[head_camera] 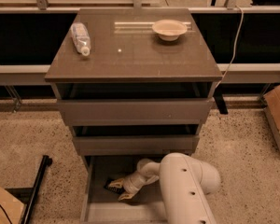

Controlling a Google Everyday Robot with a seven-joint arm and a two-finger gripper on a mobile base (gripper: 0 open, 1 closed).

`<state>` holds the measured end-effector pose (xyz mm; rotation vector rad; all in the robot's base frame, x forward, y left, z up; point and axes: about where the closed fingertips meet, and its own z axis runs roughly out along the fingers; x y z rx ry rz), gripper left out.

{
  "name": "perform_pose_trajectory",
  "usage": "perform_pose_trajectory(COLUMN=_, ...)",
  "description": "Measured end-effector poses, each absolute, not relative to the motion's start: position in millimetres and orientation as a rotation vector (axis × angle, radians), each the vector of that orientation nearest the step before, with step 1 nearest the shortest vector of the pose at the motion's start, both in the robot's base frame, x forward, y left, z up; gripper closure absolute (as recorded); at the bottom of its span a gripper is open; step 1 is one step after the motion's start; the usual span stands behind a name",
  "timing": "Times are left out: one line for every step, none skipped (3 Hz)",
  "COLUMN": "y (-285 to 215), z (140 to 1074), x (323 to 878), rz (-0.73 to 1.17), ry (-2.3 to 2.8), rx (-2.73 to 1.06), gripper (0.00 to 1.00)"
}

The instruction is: Pick rxbar chocolate from bottom drawer and place on counter

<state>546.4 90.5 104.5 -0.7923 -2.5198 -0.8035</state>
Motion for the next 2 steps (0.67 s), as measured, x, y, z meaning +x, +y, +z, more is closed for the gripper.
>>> perform_pose_trajectory(y=90.5, z=112.0, x=546.5, rz=-0.804, ry=-2.520, rx=-0.792, gripper=0.00)
perform_pose_trajectory(y=90.5, z=120.9, x=546.5, rz=-0.804, ry=-2.520, rx=-0.792, gripper=0.00)
